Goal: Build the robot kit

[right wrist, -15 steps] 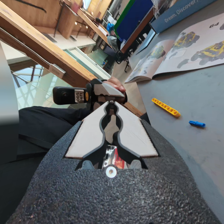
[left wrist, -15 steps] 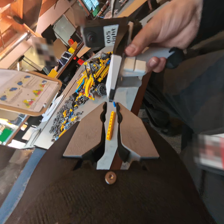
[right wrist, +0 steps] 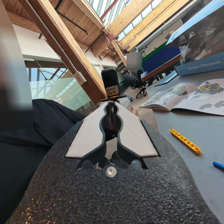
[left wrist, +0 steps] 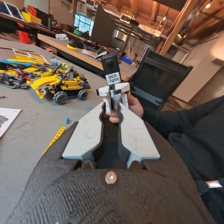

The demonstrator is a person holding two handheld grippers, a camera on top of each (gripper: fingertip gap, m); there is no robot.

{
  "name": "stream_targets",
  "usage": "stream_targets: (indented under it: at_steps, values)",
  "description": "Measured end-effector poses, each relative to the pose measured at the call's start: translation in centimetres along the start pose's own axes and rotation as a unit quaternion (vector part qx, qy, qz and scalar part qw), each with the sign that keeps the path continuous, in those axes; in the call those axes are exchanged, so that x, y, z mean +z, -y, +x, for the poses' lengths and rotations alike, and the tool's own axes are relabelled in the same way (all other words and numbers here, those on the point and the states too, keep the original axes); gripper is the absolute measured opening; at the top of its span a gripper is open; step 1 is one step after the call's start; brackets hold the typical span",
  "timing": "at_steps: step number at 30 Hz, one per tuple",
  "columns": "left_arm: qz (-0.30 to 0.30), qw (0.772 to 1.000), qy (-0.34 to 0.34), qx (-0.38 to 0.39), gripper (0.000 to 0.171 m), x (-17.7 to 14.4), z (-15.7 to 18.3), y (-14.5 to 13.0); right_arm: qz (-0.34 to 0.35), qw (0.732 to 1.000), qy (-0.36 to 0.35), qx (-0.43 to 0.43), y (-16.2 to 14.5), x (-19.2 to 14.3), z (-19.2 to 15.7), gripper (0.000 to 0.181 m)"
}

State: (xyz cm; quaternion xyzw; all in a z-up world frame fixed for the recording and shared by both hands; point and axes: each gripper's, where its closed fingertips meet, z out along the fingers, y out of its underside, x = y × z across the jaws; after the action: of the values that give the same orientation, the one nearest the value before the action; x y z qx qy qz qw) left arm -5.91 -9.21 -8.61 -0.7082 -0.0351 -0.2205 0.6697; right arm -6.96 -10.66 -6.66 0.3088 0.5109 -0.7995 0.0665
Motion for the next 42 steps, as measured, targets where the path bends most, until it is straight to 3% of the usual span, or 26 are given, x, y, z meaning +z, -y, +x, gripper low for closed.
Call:
stream_targets:
  at_steps: [6,14,20,24,30,36,42]
  values:
    - [0.021,0.998,-0.049,-0.035,0.01,-0.6,0.7,0.8,-0.014,1.0,0.015,-0.022,-0.6,0.2,-0.7,0.004]
    - [0.014,0.987,-0.125,-0.098,0.006,-0.7,2.2,0.4,-0.061,0.991,0.019,-0.115,-1.4,-0.2,-2.1,0.004]
    - [0.017,0.949,-0.259,-0.176,0.006,-1.1,4.9,0.1,-0.066,0.979,0.097,-0.164,-2.2,0.1,-5.3,0.004]
    - [0.052,0.909,-0.351,-0.22,0.007,-2.3,6.9,1.4,-0.05,0.971,0.13,-0.193,-2.3,0.3,-7.0,0.004]
    - [0.036,0.903,-0.367,-0.22,0.011,-1.8,8.2,0.8,-0.065,0.963,0.135,-0.222,-2.9,0.4,-7.6,0.005]
    - [0.045,0.894,-0.378,-0.234,0.005,-1.9,8.4,0.9,-0.062,0.96,0.131,-0.24,-2.9,0.5,-7.5,0.005]
    - [0.067,0.881,-0.381,-0.273,0.001,-1.9,7.4,1.0,-0.095,0.948,0.067,-0.296,-2.6,0.1,-6.0,0.005]
